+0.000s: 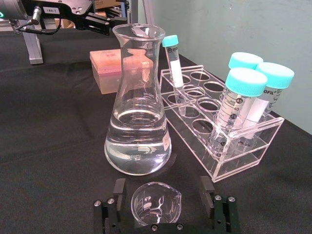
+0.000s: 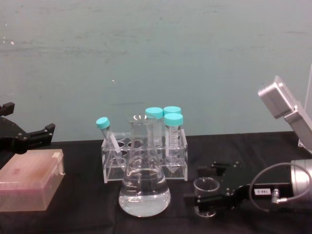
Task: Place the experimental apparatus aside using one hand.
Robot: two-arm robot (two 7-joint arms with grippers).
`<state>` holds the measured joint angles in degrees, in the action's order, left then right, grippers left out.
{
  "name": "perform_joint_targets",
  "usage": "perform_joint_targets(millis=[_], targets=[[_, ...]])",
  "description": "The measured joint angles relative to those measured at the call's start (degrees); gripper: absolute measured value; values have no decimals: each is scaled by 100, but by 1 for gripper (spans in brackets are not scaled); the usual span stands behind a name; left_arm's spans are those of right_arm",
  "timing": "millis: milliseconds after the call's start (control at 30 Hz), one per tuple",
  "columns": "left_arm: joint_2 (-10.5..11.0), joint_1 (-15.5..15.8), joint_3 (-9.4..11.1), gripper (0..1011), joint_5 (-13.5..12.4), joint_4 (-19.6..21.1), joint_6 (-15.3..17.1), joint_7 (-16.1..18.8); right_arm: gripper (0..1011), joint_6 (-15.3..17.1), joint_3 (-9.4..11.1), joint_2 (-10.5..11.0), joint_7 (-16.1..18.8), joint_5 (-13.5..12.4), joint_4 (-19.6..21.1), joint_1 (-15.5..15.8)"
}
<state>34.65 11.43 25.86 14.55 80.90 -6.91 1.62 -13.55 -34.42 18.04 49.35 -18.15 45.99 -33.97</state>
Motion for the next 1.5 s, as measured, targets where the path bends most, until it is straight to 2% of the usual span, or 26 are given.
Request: perform_joint_targets(millis=[167,200,233,267,367,400,500,533,967,1167,1367,1500], targets=[[0,0,0,1000,0,0,0,0,873,0,0,2,0,0,3,3],[0,0,0,1000,0,0,0,0,820,0,0,2,0,0,4,3],[0,0,0,1000,0,0,0,0,820,0,0,2,0,0,4,3],[0,0,0,1000,0,0,0,0,749,0,0,2,-1,0,5,4],[0,0,0,1000,0,0,0,0,693,0,0,2,-1,0,7,5],[0,0,0,1000,0,0,0,0,630,0,0,2,-1,0,7,5],[0,0,0,1000,0,0,0,0,573,0,0,2,-1,0,8,5],[0,0,0,1000,0,0,0,0,521,0,0,2,-2,0,9,5],[0,0,0,1000,0,0,0,0,502,-17,-1,12,-20,15,33,14],[0,0,0,1000,0,0,0,0,501,-88,59,62,-348,141,176,80],[0,0,0,1000,0,0,0,0,501,-66,229,48,-732,191,242,115],[0,0,0,1000,0,0,0,0,501,-22,402,-10,-1113,245,210,111]])
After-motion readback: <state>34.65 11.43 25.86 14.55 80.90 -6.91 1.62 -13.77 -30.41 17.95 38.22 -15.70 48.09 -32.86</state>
